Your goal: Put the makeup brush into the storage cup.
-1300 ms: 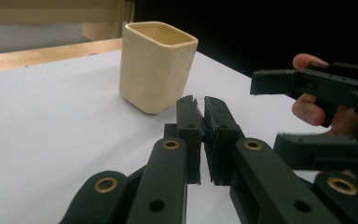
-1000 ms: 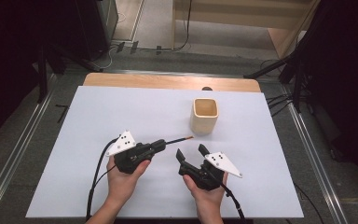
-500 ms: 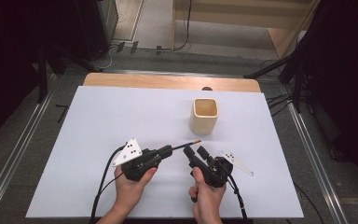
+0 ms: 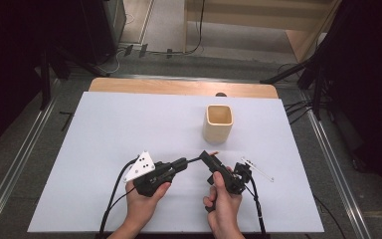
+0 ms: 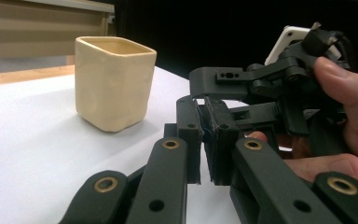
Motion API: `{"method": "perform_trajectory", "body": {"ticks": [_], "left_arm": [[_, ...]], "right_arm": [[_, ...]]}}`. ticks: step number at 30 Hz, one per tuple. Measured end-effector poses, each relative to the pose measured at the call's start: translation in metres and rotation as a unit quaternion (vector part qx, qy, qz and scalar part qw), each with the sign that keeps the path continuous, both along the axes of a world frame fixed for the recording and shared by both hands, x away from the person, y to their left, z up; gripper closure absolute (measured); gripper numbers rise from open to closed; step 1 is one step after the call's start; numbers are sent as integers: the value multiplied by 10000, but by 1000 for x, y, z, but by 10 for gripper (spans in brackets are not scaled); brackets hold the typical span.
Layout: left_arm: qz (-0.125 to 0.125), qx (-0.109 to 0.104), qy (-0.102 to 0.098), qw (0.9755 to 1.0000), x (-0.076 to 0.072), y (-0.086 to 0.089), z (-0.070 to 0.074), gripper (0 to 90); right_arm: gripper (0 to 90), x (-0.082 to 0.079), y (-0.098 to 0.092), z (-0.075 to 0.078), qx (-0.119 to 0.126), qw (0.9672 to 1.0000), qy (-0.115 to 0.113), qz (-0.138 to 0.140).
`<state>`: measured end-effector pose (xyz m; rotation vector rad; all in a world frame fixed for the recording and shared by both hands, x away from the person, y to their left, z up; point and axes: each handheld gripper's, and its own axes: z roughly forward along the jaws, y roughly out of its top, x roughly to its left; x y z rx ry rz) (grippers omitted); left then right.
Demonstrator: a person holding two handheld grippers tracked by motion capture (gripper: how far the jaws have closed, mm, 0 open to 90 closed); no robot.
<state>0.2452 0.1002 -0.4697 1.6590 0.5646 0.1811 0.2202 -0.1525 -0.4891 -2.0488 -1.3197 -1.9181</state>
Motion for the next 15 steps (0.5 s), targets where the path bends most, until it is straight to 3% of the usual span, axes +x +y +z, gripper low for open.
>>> {"method": "perform_trajectory", "body": {"ticks": [4,11,12,13,14,15], "left_arm": [[-6,61,-78,10000,-2,-2,0,864],[-46,153,-162,9997,-4,-6,-2,863],[-136,240,-52,9996,-2,-7,-5,858],[-136,240,-52,9996,-2,-7,-5,844],[-167,292,51,9994,0,-8,-7,844],[-152,305,155,9993,1,-9,-8,670]], "right_arm": [[523,7,-5,-6,424,9989,113,190],[628,11,-14,-12,808,9962,259,206],[683,11,-16,-12,887,9957,164,216],[683,11,-16,-12,887,9957,164,216],[755,11,-17,-11,912,9956,106,197],[835,11,-20,-9,916,9956,-24,190]]}}
